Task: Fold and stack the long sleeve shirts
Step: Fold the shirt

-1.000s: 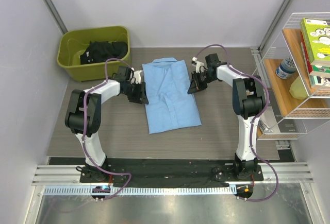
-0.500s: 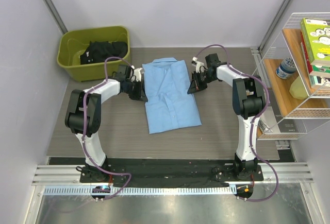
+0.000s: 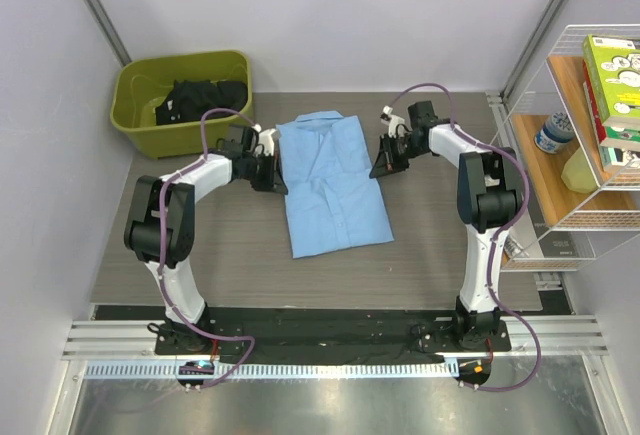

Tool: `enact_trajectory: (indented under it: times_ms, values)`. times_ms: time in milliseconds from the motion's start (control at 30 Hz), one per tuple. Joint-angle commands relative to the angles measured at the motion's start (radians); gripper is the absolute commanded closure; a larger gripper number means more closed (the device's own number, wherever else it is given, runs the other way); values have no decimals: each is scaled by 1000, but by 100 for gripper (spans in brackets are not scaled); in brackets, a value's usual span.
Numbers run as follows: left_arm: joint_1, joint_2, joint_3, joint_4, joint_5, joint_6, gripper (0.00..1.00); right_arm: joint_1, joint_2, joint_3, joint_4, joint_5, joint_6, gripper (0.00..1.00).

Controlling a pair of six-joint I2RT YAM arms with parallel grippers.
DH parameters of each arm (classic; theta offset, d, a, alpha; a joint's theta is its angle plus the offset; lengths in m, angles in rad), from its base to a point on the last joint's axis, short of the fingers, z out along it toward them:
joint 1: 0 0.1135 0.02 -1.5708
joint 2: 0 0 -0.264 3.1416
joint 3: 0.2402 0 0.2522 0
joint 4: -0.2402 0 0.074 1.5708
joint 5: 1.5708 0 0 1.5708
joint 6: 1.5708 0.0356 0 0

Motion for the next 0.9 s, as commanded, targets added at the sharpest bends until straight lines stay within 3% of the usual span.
enact_trajectory:
  times_ms: [0, 567, 867]
  values:
    - [-1, -34, 8, 44, 31, -6, 100, -9, -62, 7, 20, -19, 6, 99]
    - [2, 146, 123, -77, -134, 79, 100, 2, 35, -20, 41, 84, -41, 99]
    - [4, 118, 124, -101, -58, 139, 98, 11, -72, -185, 58, 85, -27, 99]
